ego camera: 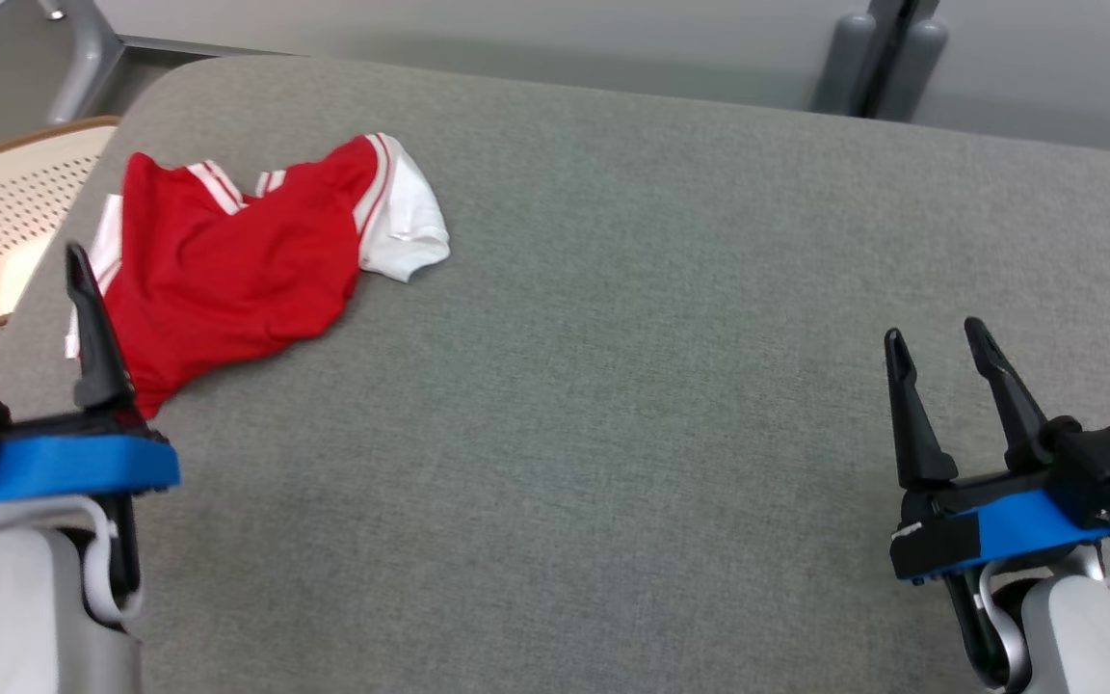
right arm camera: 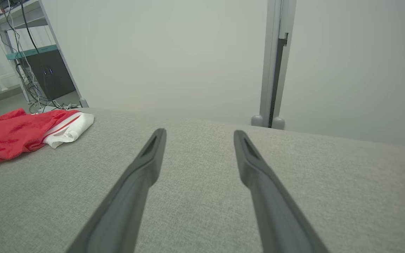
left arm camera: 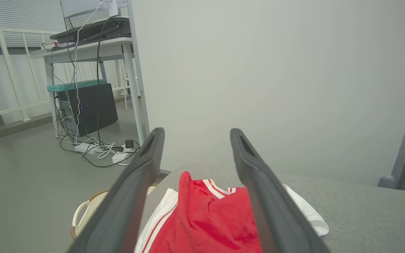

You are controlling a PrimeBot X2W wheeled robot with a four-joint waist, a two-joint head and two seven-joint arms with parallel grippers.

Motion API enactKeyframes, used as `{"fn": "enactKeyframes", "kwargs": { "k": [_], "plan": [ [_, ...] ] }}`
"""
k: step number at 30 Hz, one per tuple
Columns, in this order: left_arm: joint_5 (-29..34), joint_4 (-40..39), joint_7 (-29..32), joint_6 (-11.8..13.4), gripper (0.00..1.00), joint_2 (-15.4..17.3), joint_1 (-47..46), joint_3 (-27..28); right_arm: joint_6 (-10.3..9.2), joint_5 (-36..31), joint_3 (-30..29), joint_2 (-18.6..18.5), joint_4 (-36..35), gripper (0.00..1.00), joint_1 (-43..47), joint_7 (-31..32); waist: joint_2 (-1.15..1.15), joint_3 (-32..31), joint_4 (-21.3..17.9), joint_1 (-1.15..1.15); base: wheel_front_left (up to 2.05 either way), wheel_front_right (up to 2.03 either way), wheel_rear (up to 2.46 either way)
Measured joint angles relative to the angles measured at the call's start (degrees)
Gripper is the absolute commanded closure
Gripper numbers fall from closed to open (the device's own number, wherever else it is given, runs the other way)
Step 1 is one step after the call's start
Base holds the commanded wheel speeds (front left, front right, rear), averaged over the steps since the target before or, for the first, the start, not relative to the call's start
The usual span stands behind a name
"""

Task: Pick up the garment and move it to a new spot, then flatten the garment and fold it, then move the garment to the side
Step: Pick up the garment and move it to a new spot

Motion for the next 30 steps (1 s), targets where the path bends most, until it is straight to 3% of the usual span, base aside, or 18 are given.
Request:
{"fn": "enactKeyframes", "kwargs": {
  "k": [15,24,30],
  "plan": [
    [-2.26,14.96,3.38,-2.46,0.00,10.43,-22.55,0.79,0.00,-1.79,-3.19,-1.36,-10.38,0.00,-1.64,3.04,0.00,12.08,-8.97,0.01,0.00,0.00,0.00],
    [-5.90,29.16,9.80,-3.47,0.00,11.43,-25.35,-2.04,0.00,-1.94,-4.63,-1.79,-12.80,0.00,-1.59,3.30,0.00,15.40,-10.03,0.00,0.00,0.00,0.00],
    [-8.28,34.94,14.60,-3.54,0.00,10.28,-25.80,-5.58,0.00,-2.48,-4.93,-1.80,-13.40,0.00,-1.62,3.74,0.00,15.55,-9.23,0.00,0.00,0.00,0.00]
  ]
}}
